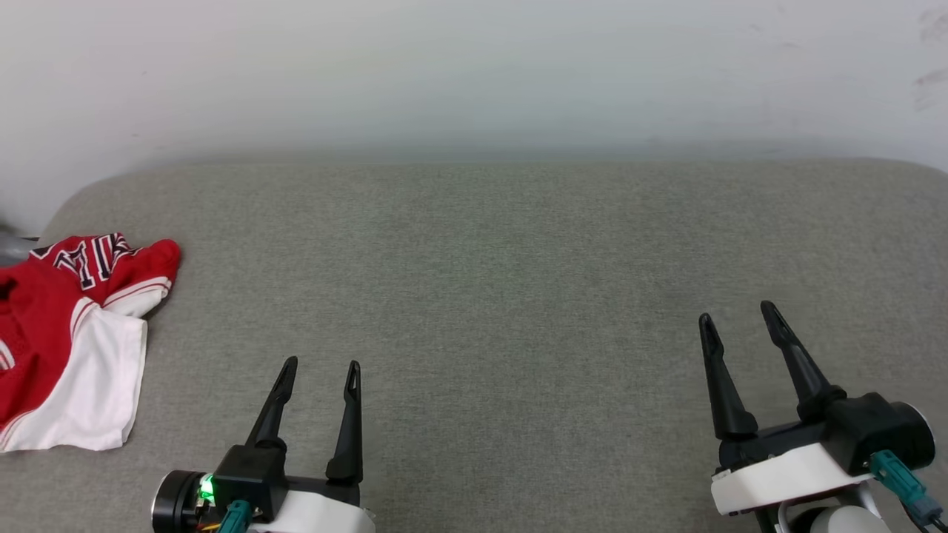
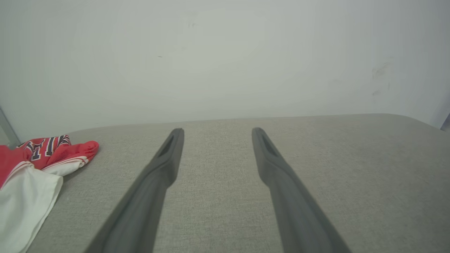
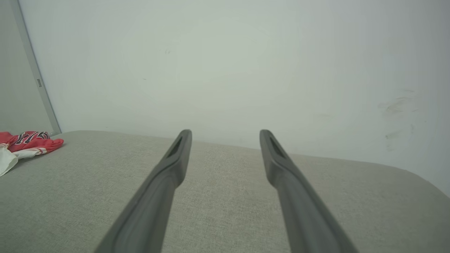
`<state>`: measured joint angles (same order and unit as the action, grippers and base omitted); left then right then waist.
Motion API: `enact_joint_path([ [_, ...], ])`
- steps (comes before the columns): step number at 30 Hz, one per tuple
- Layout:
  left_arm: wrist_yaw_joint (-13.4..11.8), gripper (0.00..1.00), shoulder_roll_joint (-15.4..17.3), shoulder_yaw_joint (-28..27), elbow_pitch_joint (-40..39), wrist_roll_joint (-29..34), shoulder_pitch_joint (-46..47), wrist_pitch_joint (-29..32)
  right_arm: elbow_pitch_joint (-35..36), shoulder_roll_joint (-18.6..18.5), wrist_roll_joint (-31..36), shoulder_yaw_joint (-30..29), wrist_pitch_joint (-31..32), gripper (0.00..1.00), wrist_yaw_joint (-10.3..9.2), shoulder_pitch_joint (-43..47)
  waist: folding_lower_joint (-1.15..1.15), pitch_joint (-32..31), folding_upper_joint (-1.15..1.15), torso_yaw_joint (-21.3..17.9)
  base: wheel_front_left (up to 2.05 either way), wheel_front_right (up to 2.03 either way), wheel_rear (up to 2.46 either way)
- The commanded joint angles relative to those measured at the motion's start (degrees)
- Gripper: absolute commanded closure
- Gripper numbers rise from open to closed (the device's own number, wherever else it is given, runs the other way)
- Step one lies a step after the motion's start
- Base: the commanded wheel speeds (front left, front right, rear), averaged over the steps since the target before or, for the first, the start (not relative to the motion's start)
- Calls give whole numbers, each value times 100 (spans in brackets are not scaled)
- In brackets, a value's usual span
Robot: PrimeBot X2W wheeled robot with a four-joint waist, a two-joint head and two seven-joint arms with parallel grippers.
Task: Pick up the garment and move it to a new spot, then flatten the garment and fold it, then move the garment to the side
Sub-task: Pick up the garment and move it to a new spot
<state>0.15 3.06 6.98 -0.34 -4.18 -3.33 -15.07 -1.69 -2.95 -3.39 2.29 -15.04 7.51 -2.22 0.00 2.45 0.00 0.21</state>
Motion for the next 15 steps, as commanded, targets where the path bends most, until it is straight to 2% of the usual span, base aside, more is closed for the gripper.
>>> enact_joint_path([
  [1, 7, 0, -13, -33, 22, 41, -41, -16, -9, 12, -26, 21, -21, 0, -4, 74, 0, -12, 0, 80, 0, 0, 0],
  [15, -132, 0, -20, -244, 223, 182, -196, -16, -213, 12, -260, 268, -19, 0, -4, 203, 0, -125, 0, 1063, 0, 0, 0],
])
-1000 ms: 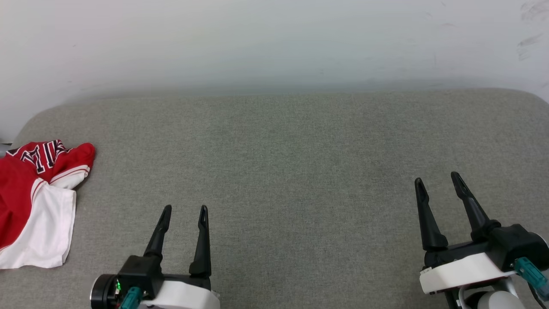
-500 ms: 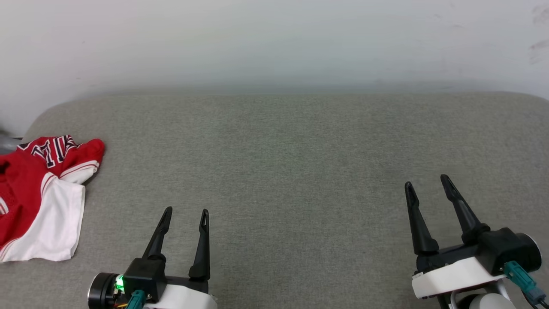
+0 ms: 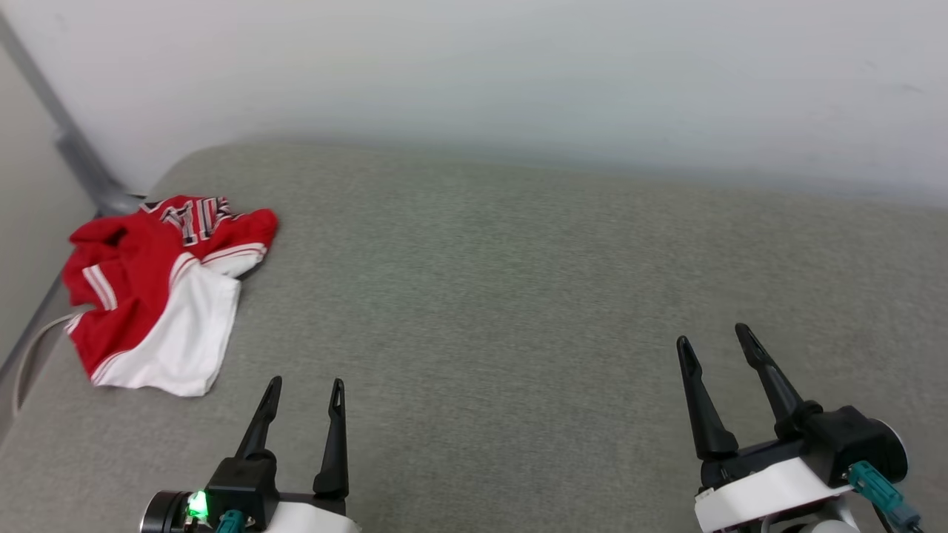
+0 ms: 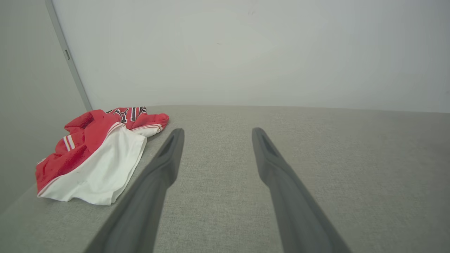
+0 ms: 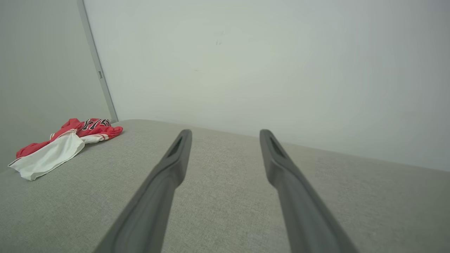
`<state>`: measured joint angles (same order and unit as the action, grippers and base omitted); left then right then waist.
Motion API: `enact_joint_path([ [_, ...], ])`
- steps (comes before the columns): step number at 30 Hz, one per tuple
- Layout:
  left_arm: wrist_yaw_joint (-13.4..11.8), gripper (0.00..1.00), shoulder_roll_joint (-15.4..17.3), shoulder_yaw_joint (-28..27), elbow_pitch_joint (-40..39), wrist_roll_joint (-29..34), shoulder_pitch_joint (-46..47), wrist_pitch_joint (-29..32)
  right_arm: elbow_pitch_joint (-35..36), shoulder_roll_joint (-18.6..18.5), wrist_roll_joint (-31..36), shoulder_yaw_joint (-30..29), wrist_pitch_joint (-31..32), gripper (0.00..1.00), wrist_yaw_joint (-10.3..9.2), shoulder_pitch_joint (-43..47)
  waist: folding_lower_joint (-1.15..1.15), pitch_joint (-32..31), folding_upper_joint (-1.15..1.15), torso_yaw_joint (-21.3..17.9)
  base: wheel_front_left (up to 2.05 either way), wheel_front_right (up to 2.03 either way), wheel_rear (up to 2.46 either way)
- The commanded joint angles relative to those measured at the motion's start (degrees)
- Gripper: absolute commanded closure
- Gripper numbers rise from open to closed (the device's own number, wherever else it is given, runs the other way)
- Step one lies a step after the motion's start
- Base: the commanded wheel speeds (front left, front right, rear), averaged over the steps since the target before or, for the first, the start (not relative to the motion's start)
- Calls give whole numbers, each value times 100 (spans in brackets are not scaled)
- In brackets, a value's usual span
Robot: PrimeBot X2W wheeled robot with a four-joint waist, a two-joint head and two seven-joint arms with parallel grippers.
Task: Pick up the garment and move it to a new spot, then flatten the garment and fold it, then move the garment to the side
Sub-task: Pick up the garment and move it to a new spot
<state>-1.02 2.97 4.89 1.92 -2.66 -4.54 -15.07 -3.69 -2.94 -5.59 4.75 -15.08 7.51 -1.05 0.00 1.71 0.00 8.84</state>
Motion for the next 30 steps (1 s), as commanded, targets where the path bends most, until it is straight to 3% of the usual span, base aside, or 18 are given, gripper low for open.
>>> enact_joint_path([
  [1, -21, 0, -12, -58, 3, 35, -89, -16, -26, 11, -52, 31, -14, 0, -4, 93, 0, -61, 0, 284, 0, 0, 0],
  [9, -18, 0, -13, -131, -16, 64, -137, -16, -102, 11, -119, 96, -14, 0, -4, 131, 0, -98, 0, 871, 0, 0, 0],
  [17, -38, 0, -13, -163, -30, 88, -208, -16, -128, 11, -152, 172, -14, 0, -4, 126, 0, -124, 0, 1209, 0, 0, 0],
  [30, -92, 0, -13, -218, -96, 104, -217, -16, -204, 11, -207, 274, -14, 0, -4, 69, 0, -109, 0, 1291, 0, 0, 0],
])
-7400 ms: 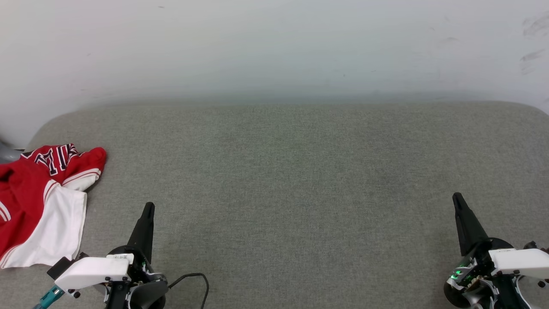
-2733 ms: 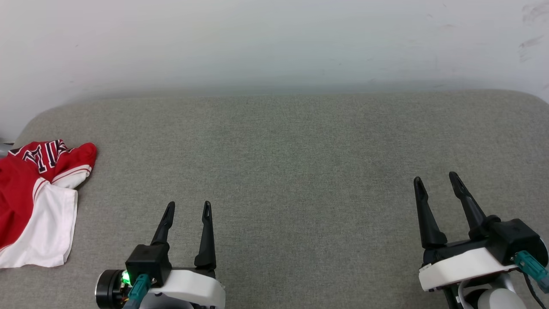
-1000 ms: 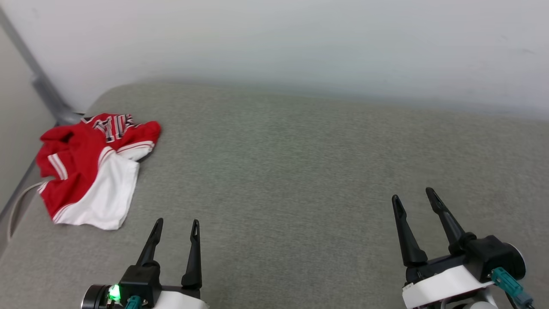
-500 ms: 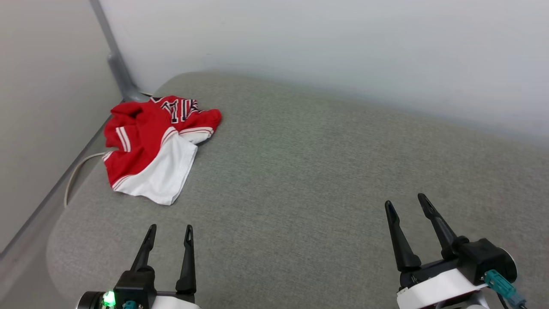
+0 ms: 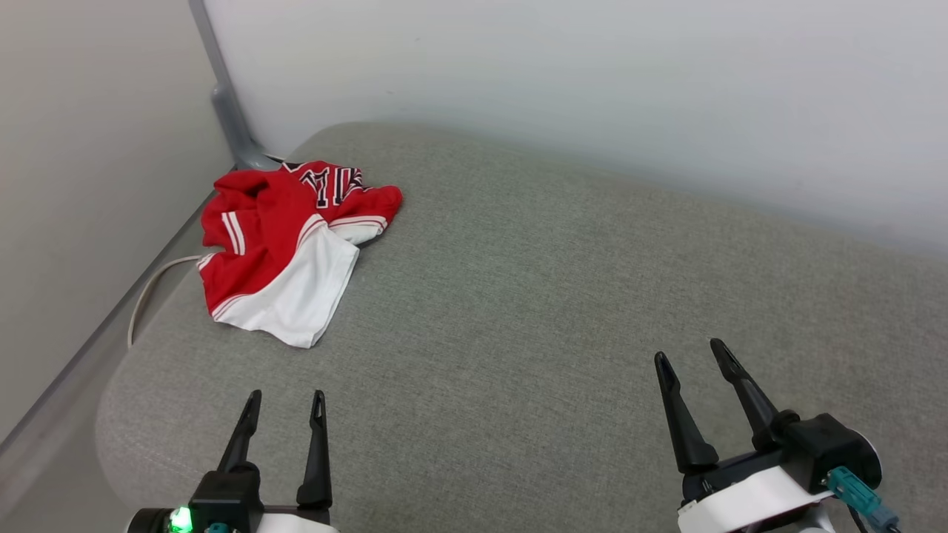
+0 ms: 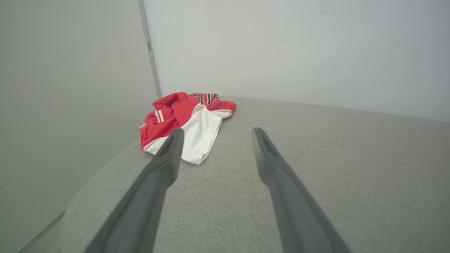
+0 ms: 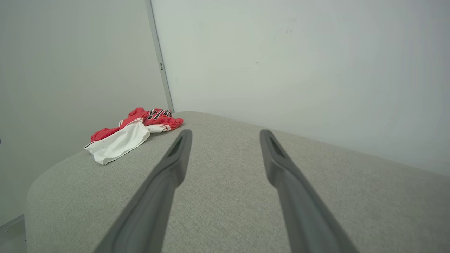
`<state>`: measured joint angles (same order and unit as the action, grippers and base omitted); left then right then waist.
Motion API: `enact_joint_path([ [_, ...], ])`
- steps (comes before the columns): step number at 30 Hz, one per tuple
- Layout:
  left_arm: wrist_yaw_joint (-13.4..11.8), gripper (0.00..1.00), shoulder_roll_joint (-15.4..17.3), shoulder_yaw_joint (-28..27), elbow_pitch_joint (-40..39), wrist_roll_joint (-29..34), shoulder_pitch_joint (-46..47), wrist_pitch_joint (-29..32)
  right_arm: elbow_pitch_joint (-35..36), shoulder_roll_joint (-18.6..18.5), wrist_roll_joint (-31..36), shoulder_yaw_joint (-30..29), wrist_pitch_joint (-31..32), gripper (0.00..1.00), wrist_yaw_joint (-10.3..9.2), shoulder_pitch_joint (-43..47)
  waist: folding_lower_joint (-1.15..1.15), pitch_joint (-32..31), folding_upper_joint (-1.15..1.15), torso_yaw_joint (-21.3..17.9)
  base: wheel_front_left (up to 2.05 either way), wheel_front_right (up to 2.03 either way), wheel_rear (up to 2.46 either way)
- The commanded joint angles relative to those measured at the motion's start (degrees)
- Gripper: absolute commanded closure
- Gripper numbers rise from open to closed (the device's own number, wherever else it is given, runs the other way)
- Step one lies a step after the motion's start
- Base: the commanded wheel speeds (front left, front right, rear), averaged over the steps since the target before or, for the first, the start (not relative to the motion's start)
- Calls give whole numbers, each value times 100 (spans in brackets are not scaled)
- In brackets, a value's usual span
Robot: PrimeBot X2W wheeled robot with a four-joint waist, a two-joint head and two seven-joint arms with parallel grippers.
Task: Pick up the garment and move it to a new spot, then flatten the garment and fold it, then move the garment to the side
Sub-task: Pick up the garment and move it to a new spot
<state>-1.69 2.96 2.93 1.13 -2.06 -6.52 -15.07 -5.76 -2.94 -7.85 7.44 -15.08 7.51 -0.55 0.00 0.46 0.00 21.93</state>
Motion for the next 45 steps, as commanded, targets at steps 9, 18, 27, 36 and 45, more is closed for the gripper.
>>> enact_joint_path([
  [9, -90, 0, 186, -450, 60, 68, 424, -16, 146, 9, 303, 17, -14, 0, -4, -277, 0, 618, 0, -465, 0, 0, 0],
  [18, 457, 0, 1094, -859, 1674, -177, 1946, 112, 411, -54, 650, -317, -14, 0, -5, -712, 0, 1851, 0, -967, 0, 0, 0],
  [27, 883, 0, 2339, -536, 2996, -404, 3814, 1355, 691, -324, 672, -482, -14, 0, -5, -991, 0, 2790, 0, -1224, 0, 0, 0],
  [36, 913, 0, 3041, 435, 3607, -1584, 4564, 3117, 890, -434, 736, -570, -14, 0, -5, -1118, 0, 3282, 0, -1432, 0, 0, 0],
  [45, 927, 100, 3402, 1239, 3488, -2792, 4451, 3616, 858, -471, 787, -628, -14, 0, -5, -1010, 0, 3257, 0, -1431, 0, 0, 0],
])
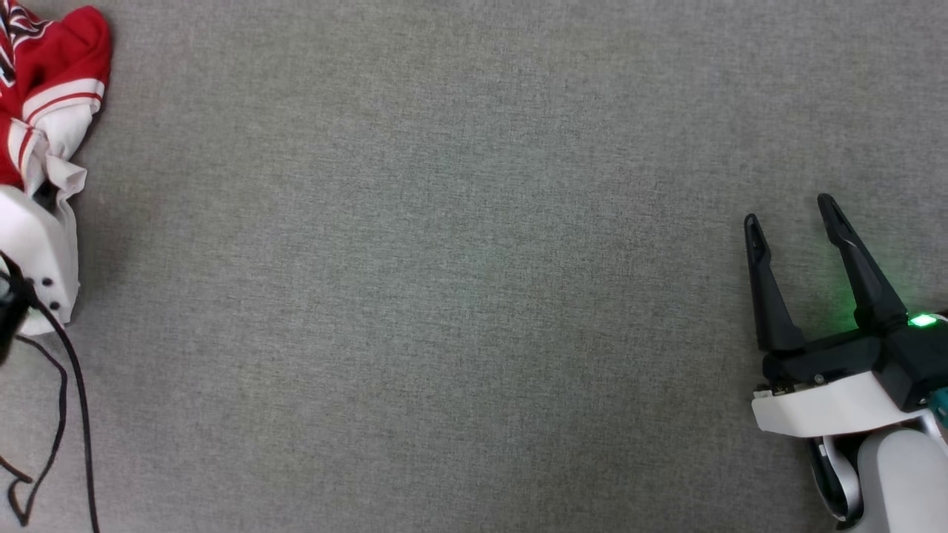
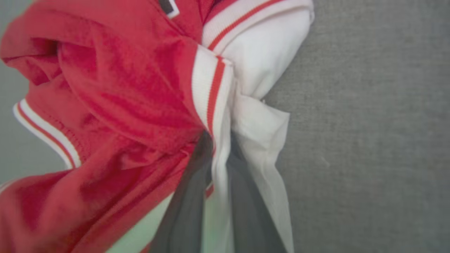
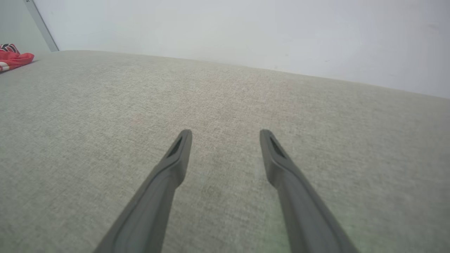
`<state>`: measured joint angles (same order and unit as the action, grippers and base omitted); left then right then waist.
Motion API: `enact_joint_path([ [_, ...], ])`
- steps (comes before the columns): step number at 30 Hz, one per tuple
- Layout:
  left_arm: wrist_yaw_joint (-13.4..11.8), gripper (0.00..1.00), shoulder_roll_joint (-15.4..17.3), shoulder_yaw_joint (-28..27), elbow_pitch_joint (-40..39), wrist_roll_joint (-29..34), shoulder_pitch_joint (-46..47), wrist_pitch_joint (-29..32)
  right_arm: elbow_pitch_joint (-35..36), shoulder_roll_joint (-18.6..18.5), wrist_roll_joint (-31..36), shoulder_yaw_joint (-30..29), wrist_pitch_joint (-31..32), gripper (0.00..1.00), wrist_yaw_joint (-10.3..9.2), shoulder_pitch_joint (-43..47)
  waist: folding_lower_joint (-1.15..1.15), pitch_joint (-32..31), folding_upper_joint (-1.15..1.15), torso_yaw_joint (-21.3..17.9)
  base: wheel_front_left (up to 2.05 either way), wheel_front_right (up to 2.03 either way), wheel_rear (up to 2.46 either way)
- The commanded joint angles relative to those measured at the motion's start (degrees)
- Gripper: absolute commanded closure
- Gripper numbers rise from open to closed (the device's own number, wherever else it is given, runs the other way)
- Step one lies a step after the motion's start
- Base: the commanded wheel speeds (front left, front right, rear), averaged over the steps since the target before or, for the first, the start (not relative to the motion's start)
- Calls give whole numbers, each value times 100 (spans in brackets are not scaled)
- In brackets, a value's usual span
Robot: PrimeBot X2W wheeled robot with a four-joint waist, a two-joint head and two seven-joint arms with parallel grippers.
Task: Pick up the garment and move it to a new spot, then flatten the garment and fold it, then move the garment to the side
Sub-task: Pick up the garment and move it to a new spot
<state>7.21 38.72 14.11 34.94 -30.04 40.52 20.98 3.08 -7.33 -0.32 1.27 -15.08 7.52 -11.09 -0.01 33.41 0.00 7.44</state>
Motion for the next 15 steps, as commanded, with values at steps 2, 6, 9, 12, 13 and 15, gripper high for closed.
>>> enact_joint_path([
  [2, 29, 100, -66, 83, 105, 72, -223, -654, -97, 24, 49, 59, -14, 0, -6, 53, 1, -297, 0, 49, 0, 0, 0],
  [6, -70, 100, 26, 60, 51, 270, -218, -1400, -215, 100, 18, 102, -14, 0, -6, 96, 1, -657, 0, 46, 0, 0, 0],
  [9, -181, 100, 72, 68, -72, 462, -238, -1926, -334, 161, -3, 108, -14, 0, -6, 193, 1, -991, 0, 31, 0, 0, 0],
  [12, -237, 100, 139, 76, -220, 559, -333, -2289, -416, 217, -22, 116, -14, 0, -6, 249, 1, -1273, 0, -10, 0, 0, 0],
  [13, -279, 100, 154, 74, -298, 608, -329, -2419, -443, 242, -34, 113, -14, 0, -6, 262, 1, -1393, 0, -32, 0, 0, 0],
  [15, -342, 100, 202, 80, -504, 684, -329, -2571, -482, 294, -64, 105, -14, 0, -6, 323, 1, -1573, 0, -83, 0, 0, 0],
])
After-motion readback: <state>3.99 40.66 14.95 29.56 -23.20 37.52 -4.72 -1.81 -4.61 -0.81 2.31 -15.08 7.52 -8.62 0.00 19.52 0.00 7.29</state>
